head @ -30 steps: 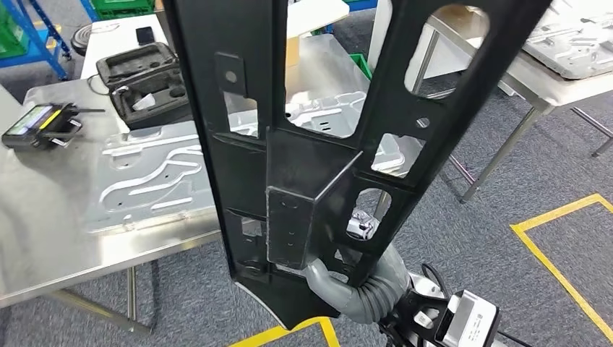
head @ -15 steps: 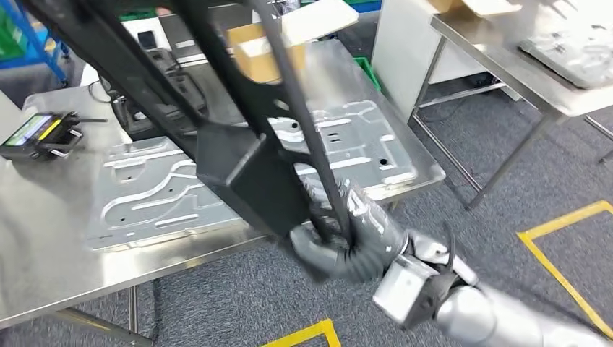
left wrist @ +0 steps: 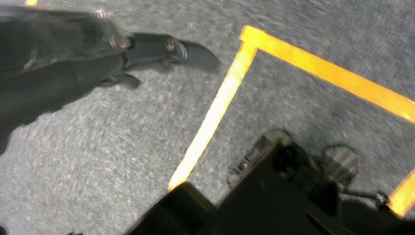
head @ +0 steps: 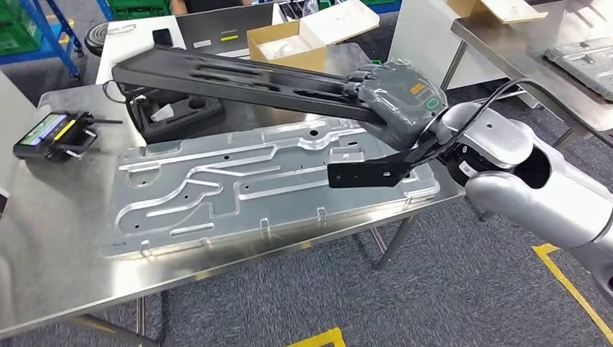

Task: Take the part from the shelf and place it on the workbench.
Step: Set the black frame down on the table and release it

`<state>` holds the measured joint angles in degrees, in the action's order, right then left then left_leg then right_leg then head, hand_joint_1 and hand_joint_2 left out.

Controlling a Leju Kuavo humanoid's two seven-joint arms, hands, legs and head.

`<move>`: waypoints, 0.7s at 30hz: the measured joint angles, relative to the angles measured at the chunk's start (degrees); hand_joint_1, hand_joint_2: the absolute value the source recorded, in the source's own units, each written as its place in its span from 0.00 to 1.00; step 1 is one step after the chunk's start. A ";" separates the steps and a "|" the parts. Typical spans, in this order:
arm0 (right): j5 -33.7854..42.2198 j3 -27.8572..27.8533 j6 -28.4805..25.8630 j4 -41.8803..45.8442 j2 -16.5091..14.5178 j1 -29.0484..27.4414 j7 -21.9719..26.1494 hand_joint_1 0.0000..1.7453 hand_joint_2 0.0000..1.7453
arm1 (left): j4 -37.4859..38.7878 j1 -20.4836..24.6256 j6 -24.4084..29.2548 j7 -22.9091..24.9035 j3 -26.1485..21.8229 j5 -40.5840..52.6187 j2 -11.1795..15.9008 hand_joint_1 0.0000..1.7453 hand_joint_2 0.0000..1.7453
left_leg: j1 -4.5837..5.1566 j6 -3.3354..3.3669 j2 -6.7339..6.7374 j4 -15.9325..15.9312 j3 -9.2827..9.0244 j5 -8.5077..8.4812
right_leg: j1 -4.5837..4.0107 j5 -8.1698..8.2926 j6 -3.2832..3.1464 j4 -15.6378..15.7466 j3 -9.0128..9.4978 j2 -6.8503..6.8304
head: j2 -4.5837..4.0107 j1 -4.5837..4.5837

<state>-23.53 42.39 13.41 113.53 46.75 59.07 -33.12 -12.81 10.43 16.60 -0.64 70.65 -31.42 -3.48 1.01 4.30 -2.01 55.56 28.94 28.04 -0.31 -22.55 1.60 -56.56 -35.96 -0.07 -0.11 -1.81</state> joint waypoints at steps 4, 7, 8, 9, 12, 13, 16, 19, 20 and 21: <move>-2.08 1.74 -2.25 -5.56 1.73 -0.67 1.04 1.00 1.00 | 0.00 0.55 -0.37 0.30 0.59 0.56 0.07 0.00 1.00 | 0.04 -1.31 0.61 4.39 2.41 2.05 | 1.21 -0.87 -0.39 1.60 1.77 -0.29 | 0.00 -0.04; -4.12 2.83 -3.78 -9.64 2.02 -2.84 2.24 1.00 1.00 | 0.00 1.48 -0.53 0.63 0.78 0.77 0.03 0.00 1.00 | -0.73 -2.40 1.05 15.76 9.88 4.39 | 1.38 -1.84 -0.39 1.70 2.82 -0.38 | 0.00 -0.21; -4.76 3.32 -3.96 -11.01 2.04 -3.86 2.64 1.00 1.00 | 0.00 1.74 -0.56 0.71 0.85 0.89 0.03 0.00 1.00 | -0.90 -2.63 1.11 16.90 11.22 3.61 | 1.42 -2.24 -0.30 1.70 3.36 -0.39 | 0.00 -0.20; -5.36 3.84 -4.10 -12.35 2.04 -4.85 3.03 1.00 1.00 | 0.00 1.85 -0.59 0.75 0.91 1.01 0.02 0.00 1.00 | -1.02 -2.79 1.17 15.59 11.34 1.60 | 1.47 -2.70 -0.17 1.69 4.04 -0.38 | 0.00 -0.20; -6.79 4.91 -4.85 -15.82 1.97 -7.16 4.05 1.00 1.00 | 0.00 1.59 -0.77 0.81 1.05 1.39 -0.01 0.00 1.00 | -0.94 -2.59 1.38 4.66 7.75 -5.88 | 1.51 -3.99 0.44 1.85 5.88 -0.25 | 0.00 -0.21; -7.15 5.13 -5.20 -16.84 1.90 -7.75 4.36 1.00 1.00 | 0.00 1.49 -0.84 0.80 1.10 1.46 -0.05 0.00 1.00 | -0.81 -2.22 1.42 2.24 6.79 -6.62 | 1.43 -4.18 0.70 1.93 6.01 -0.18 | 0.00 -0.23; -7.82 5.63 -5.88 -20.00 1.59 -9.80 5.31 1.00 1.00 | 0.00 1.46 -0.96 0.58 1.31 1.47 -0.19 0.00 1.00 | -0.65 -1.09 1.14 -0.04 5.85 -5.57 | 1.28 -4.40 1.50 2.19 5.64 -0.33 | 0.00 -0.21; -8.32 5.92 -6.29 -22.72 1.23 -11.67 6.26 1.00 1.00 | 0.00 1.46 -0.99 0.32 1.47 1.64 -0.34 0.00 1.00 | -1.05 -0.34 0.74 -0.94 4.94 -5.29 | 1.47 -6.54 2.11 -1.63 3.94 -0.37 | 0.00 0.03; -8.43 6.01 -6.51 -23.61 1.03 -12.20 6.50 1.00 1.00 | 0.00 1.44 -0.98 0.37 1.60 1.81 -0.37 0.00 1.00 | -1.10 -0.07 0.69 -1.03 4.62 -5.13 | 1.53 -8.07 2.23 -5.49 1.92 -0.26 | 0.00 0.10; -8.51 6.11 -6.69 -24.48 0.82 -12.78 6.71 1.00 1.00 | 0.00 1.40 -0.96 0.46 1.74 2.01 -0.38 0.00 1.00 | -1.11 0.16 0.70 -1.06 4.34 -4.91 | 1.53 -9.58 2.34 -9.93 -0.61 -0.16 | 0.00 0.15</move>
<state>-32.04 48.49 6.72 89.05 47.56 46.29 -26.41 -12.81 11.83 15.64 -0.18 72.38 -29.42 -3.85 -0.10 4.46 -1.32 54.50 33.28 23.14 1.22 -32.14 3.94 -66.49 -36.57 -0.23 -0.11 -1.66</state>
